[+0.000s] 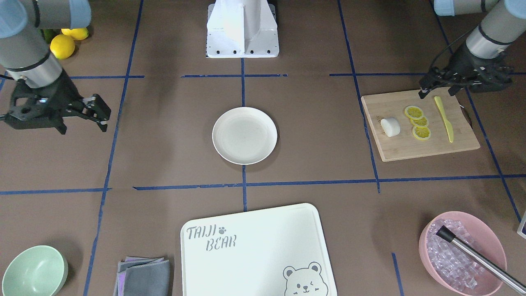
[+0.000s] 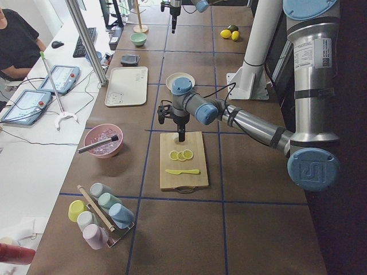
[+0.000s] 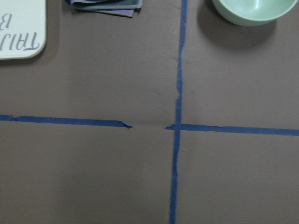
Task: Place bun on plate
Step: 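Release the plate and withdraw the right gripper while the left gripper reaches toward the bun, then lower the left gripper onto the white bun on the cutting board and grasp it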
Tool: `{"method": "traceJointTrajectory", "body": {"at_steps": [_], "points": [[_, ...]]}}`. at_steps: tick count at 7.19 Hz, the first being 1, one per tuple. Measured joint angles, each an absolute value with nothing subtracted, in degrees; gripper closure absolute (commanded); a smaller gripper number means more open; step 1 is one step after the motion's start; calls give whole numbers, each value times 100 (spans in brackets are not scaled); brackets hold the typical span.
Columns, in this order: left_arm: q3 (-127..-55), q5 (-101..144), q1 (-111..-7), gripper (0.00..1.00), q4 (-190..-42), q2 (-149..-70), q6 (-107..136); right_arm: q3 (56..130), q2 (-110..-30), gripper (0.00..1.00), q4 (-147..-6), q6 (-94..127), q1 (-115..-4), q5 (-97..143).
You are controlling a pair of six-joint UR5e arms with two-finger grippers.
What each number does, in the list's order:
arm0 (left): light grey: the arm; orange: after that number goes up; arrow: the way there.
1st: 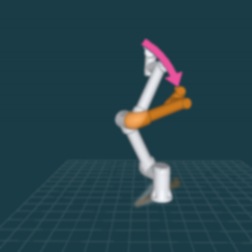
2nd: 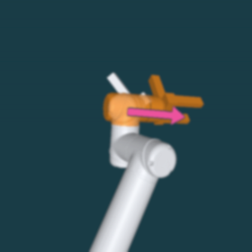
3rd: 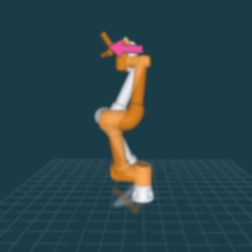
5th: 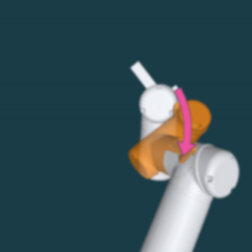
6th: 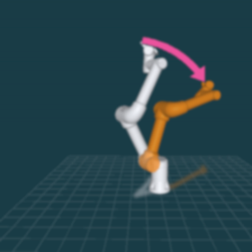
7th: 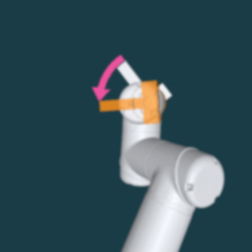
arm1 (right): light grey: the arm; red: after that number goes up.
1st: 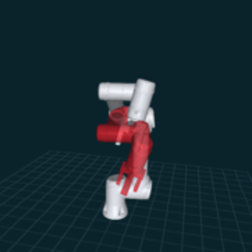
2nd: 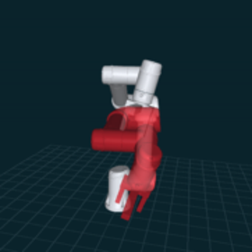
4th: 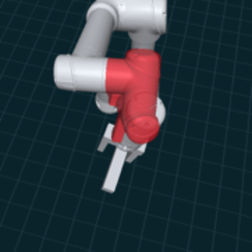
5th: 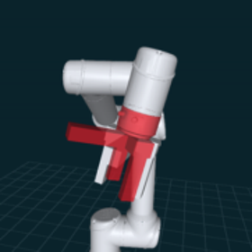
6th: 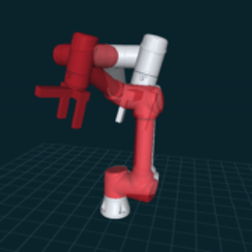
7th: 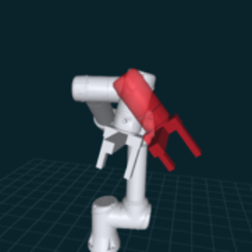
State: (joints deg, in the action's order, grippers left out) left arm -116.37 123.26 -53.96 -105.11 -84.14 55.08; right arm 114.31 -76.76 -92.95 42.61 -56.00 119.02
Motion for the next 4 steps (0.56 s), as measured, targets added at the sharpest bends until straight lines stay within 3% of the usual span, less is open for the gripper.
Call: {"method": "traceJointTrajectory", "body": {"at_steps": [4], "points": [[-10605,11398,-4371,0,-11634,-9024,6493,11457,-9079,0,-8876,2235,-6947,12679]]}}
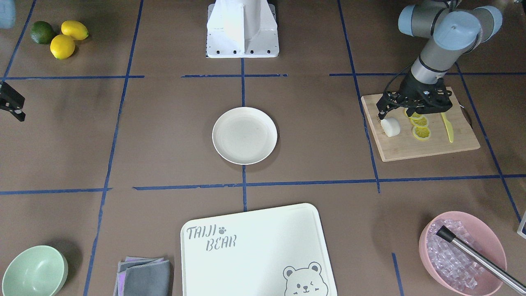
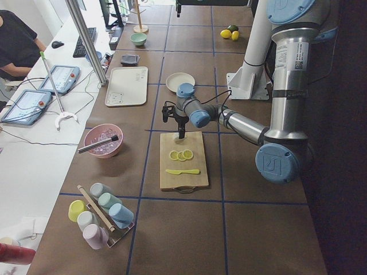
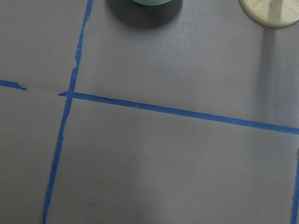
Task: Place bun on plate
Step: 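Lower the left gripper onto the white bun on the cutting board and grasp it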
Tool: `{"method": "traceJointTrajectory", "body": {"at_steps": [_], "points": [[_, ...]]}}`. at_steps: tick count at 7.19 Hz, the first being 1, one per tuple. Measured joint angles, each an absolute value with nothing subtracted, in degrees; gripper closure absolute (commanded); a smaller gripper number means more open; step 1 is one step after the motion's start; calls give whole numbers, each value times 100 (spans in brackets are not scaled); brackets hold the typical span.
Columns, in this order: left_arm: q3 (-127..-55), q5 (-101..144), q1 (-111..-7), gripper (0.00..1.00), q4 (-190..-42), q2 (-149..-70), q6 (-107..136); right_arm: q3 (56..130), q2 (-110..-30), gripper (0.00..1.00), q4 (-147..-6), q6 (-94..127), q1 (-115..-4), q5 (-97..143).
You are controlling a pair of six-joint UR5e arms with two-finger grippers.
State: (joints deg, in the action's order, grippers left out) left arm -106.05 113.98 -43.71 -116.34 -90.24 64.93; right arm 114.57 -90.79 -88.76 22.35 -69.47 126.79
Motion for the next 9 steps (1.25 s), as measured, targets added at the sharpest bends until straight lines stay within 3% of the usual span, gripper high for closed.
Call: {"method": "traceJointTrajectory", "body": {"at_steps": [3,5,8,9], "points": [[-10214,11338,-4304,0,-11945,-9090,6534,11319,-9476,0,-8820,1493,-7502,13070],[-10192,11333,-4249,7,-11945,-9096,6546,11253,-9529,0,-8816,1389,-7616,13176],[-10193,11321,-4182,39,-11926,-9081,6548,11228,-9536,0,-8819,1379,-7642,13192],[-10187,11318,-4180,45,-11921,-9070,6546,11218,-9536,0,-8819,1380,-7650,13192]]}}
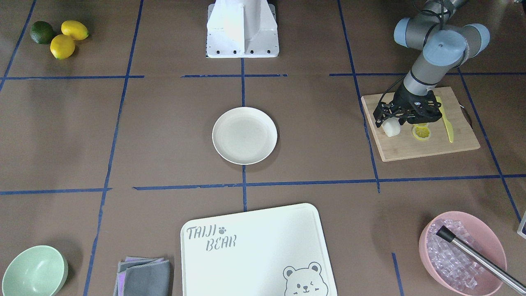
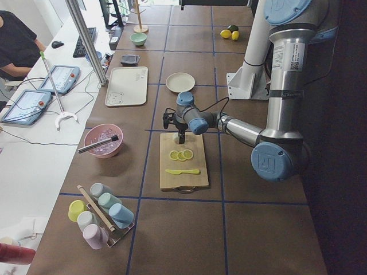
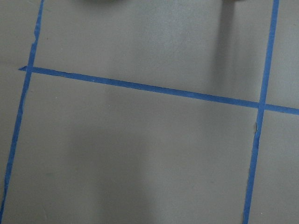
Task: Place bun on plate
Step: 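Lower the left gripper onto the white bun on the cutting board and grasp it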
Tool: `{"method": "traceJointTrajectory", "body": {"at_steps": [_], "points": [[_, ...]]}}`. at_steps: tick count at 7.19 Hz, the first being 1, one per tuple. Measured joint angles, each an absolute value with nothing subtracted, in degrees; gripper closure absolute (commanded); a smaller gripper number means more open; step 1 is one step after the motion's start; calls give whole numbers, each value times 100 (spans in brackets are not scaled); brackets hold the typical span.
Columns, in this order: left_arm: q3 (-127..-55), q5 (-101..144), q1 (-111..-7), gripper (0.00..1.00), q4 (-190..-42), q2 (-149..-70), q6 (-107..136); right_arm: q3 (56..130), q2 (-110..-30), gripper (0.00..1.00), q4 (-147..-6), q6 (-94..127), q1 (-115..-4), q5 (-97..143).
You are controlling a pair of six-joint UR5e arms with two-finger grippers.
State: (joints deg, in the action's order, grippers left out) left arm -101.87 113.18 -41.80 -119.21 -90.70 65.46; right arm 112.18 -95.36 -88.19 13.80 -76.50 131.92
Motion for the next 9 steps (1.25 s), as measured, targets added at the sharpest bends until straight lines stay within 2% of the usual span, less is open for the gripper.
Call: {"method": "traceJointTrajectory", "body": {"at_steps": [3,4,7,9], "points": [[-10215,11318,-4188,69,-11916,-9038,6539,11176,-9529,0,-8816,1376,-7663,13192],[-10255,11319,-4194,72,-11912,-9031,6539,11174,-9528,0,-8816,1376,-7663,13192],[-10379,11331,-4207,72,-11794,-9068,6545,11171,-9529,0,-8815,1371,-7698,13195],[-10902,11338,-4210,72,-10705,-9449,6548,11171,-9563,0,-8815,1339,-7771,13212]]}}
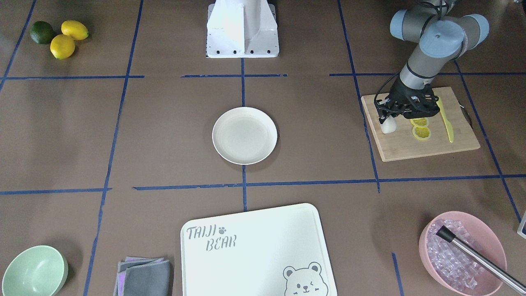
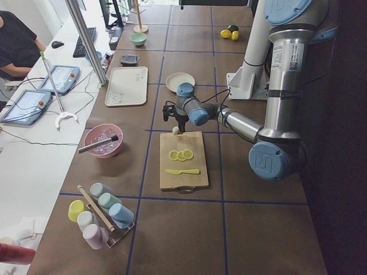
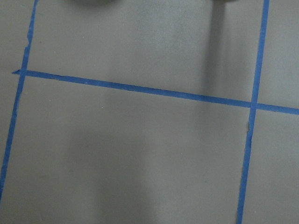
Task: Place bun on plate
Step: 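Lower the left gripper onto the white bun on the cutting board and grasp it, then carry the white bun with the left gripper over the white plate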
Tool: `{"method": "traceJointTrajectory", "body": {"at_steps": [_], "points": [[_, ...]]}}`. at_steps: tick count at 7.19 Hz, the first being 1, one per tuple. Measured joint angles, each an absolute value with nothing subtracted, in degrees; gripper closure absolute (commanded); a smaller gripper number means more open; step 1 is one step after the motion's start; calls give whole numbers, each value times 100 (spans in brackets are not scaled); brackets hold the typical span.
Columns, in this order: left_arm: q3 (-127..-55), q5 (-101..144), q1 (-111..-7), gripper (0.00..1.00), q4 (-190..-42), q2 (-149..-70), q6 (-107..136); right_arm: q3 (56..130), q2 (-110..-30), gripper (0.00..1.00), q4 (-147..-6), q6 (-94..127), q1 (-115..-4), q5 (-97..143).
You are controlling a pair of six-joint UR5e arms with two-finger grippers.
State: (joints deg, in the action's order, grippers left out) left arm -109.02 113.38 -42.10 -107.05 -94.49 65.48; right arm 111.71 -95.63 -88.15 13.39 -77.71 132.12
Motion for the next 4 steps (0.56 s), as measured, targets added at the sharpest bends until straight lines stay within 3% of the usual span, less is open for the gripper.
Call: {"method": "traceJointTrajectory", "body": {"at_steps": [2,4], "points": [[-11271,11324,-4050,72,-8973,-10627,6679,11169,-9708,0,-8817,1162,-7891,13222],[-11103,11201,-3430,72,-8270,-11792,7360,10968,-9854,0,-8818,736,-8147,13437]]}}
